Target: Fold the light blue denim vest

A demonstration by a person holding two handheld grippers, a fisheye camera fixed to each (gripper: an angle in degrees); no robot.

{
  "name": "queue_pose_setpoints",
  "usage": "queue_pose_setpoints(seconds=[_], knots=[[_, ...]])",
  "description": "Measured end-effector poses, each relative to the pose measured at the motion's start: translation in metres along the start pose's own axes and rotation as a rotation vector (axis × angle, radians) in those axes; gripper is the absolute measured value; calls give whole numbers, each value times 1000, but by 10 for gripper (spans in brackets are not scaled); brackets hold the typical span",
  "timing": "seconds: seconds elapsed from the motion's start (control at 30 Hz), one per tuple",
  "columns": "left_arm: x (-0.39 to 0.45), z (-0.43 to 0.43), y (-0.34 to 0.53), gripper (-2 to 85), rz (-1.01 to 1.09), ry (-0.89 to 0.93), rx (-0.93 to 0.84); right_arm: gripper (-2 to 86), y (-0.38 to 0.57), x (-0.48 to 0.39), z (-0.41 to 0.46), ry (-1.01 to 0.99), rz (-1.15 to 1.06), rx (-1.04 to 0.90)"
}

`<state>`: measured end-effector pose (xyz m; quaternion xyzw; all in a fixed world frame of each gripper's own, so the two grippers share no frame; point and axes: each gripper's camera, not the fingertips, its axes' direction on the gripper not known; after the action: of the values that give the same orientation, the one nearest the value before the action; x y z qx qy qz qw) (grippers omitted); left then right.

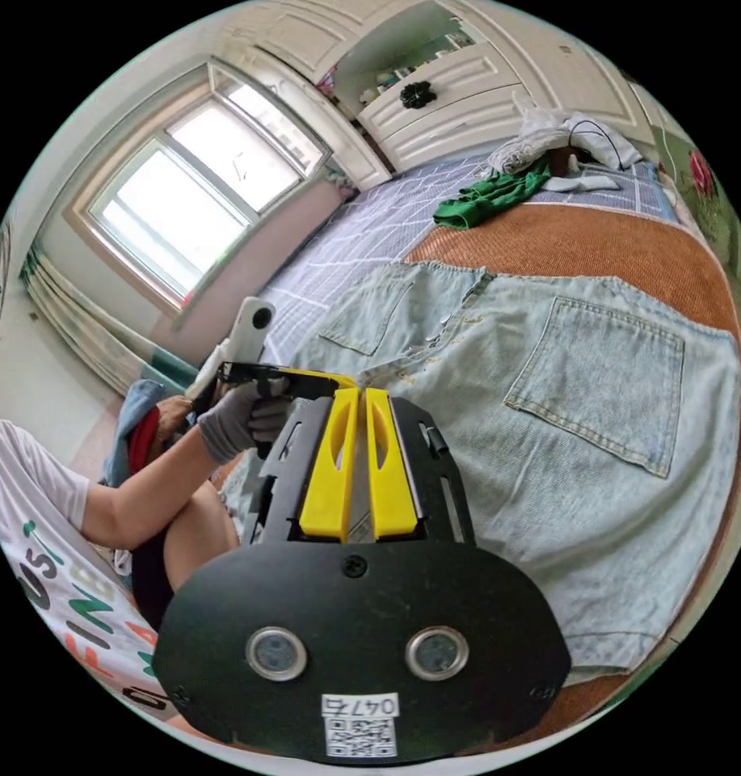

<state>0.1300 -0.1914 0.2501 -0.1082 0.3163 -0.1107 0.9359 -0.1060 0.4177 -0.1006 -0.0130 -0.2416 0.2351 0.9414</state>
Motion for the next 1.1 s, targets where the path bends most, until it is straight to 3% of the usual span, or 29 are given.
queue_pose_setpoints(seconds=[0.23, 0.43, 0.8, 1.1], knots=[[-29, 12, 12, -10, -50, 155, 50, 4, 47, 27, 58, -82, -6, -14], [-13, 24, 8, -10, 22, 146, 4, -5, 74, 36, 62, -72, -77, 21], [21, 17, 10, -10, 152, 125, 44, -6, 62, 12, 164, -55, -417, -282], [35, 21, 8, -10, 168, 135, 49, -1, 69, 26, 220, -128, -472, -324]])
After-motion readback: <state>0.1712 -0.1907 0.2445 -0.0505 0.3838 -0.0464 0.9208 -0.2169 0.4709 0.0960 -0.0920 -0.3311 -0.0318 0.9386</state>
